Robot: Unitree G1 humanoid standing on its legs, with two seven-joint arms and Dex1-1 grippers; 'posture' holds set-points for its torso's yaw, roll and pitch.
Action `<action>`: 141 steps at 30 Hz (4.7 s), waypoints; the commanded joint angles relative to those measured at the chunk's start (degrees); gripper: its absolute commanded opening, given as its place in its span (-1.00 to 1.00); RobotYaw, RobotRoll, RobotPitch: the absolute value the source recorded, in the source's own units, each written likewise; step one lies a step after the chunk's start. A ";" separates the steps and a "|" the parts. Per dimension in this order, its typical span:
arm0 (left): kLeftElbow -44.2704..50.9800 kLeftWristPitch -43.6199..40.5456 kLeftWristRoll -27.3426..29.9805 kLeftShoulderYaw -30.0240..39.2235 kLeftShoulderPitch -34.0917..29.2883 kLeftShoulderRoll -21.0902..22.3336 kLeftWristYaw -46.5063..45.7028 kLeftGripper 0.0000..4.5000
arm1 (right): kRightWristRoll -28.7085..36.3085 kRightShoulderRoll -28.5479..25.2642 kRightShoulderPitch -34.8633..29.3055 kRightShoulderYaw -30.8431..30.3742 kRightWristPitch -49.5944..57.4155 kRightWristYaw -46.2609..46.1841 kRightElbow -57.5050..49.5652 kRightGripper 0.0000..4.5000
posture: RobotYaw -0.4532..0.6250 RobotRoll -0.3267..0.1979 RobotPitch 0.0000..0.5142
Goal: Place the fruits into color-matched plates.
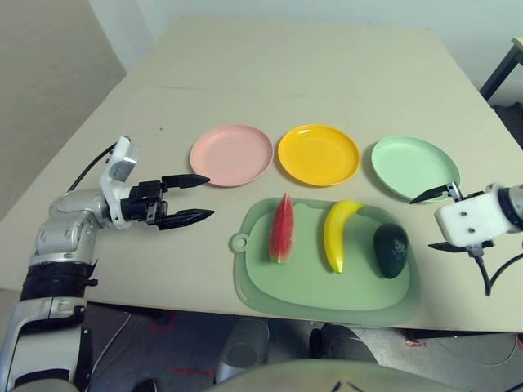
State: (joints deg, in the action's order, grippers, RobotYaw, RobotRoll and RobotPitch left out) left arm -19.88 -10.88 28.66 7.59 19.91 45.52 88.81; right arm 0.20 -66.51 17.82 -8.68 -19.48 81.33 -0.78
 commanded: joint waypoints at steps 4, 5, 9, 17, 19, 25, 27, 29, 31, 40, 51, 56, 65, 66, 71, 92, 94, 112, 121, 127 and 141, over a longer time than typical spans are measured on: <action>-1.55 1.28 -1.64 -0.92 1.25 0.95 1.41 0.99 | 2.58 0.10 1.62 -1.47 1.02 3.47 -5.89 1.00 | 0.21 0.25 -0.60; -1.89 1.64 -1.96 -1.10 1.50 0.98 1.70 0.99 | 2.85 0.31 1.95 -1.63 1.69 3.71 -6.67 1.00 | 0.21 0.25 -0.60; -2.57 2.18 -2.54 -1.82 3.41 0.25 2.41 0.99 | 2.46 1.47 4.47 -3.45 1.64 5.23 -6.97 1.00 | 0.20 0.25 -0.59; -3.91 3.63 -3.50 -3.06 5.04 0.03 3.04 0.99 | -1.55 4.78 6.96 -7.95 3.23 5.96 -4.89 1.00 | 0.20 0.25 -0.57; -3.99 3.89 -3.68 -3.17 5.29 -0.15 3.16 0.99 | -2.41 5.59 7.24 -8.96 2.65 5.96 -3.93 1.00 | 0.22 0.25 -0.57; -2.47 3.47 -3.55 -2.71 4.66 -0.24 2.84 0.99 | -4.66 7.70 8.83 -11.15 1.16 5.62 -0.71 1.00 | 0.25 0.25 -0.57; -1.88 3.37 -3.54 -2.59 4.19 -0.05 2.69 0.99 | -4.56 8.07 9.16 -11.37 1.10 5.77 -0.50 1.00 | 0.25 0.25 -0.57; -1.37 3.26 -3.51 -2.50 3.78 0.11 2.58 0.99 | -4.61 8.32 9.18 -11.62 1.01 5.82 -0.23 1.00 | 0.26 0.25 -0.57; -1.06 3.32 -3.66 -2.56 3.49 0.34 2.55 0.99 | -4.87 8.47 9.07 -11.88 0.94 5.72 0.12 1.00 | 0.26 0.25 -0.57; -0.94 3.79 -3.90 -3.17 3.79 0.29 2.92 0.99 | -3.45 8.08 6.90 -11.45 4.97 5.97 -5.33 1.00 | 0.26 0.25 -0.58; 2.48 11.75 3.80 -11.96 3.97 5.51 3.69 0.99 | -3.37 7.52 4.76 -11.31 9.66 5.79 -8.36 1.00 | 0.26 0.25 -0.57; 0.03 15.62 4.93 -16.54 7.67 7.14 3.69 0.99 | -3.51 7.26 4.94 -11.21 10.45 5.81 -8.83 1.00 | 0.24 0.25 -0.56; -0.21 16.30 5.01 -18.35 8.46 7.18 3.69 0.99 | -6.12 7.75 6.15 -11.68 10.79 4.85 -8.21 1.00 | 0.25 0.25 -0.61; -0.23 16.21 4.98 -18.14 8.46 7.17 3.69 0.99 | -6.20 7.83 6.28 -11.71 11.24 4.95 -7.90 1.00 | 0.26 0.25 -0.62; 0.09 16.15 4.80 -17.48 7.86 7.20 3.69 0.99 | -6.57 8.46 7.07 -12.05 11.76 5.10 -7.23 1.00 | 0.27 0.25 -0.64; -2.84 18.08 3.69 -18.18 8.97 5.26 3.69 1.00 | -3.32 6.16 5.10 -10.25 21.29 6.82 -13.66 -0.99 | 0.21 0.25 -0.67; -3.27 18.37 3.56 -18.25 9.11 5.05 3.69 1.00 | -3.29 6.19 5.25 -10.34 21.64 6.73 -13.98 -0.99 | 0.21 0.25 -0.67; -7.83 19.60 3.28 -19.08 10.76 4.73 3.69 1.00 | 17.51 0.27 18.13 -5.11 62.09 10.30 -37.14 0.24 | 0.17 0.25 -0.66; -8.94 20.26 3.39 -21.19 12.07 4.06 3.69 1.00 | 7.58 -9.20 5.82 -3.68 46.47 5.39 -25.20 0.99 | 0.13 0.25 -0.62; -9.17 20.52 3.74 -21.85 12.24 4.46 3.69 1.00 | 1.70 -7.89 1.69 -4.32 37.45 1.41 -16.04 0.99 | 0.13 0.25 -0.59; -7.20 19.90 4.45 -21.22 10.53 5.85 3.69 1.00 | -3.86 -1.16 2.82 -6.56 31.76 -0.19 -8.21 0.99 | 0.19 0.25 -0.59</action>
State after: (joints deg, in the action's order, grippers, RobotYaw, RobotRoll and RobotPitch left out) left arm -28.21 8.80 33.08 -13.62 31.10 50.77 92.25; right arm -2.61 -67.99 20.78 -14.32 13.09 81.11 -9.79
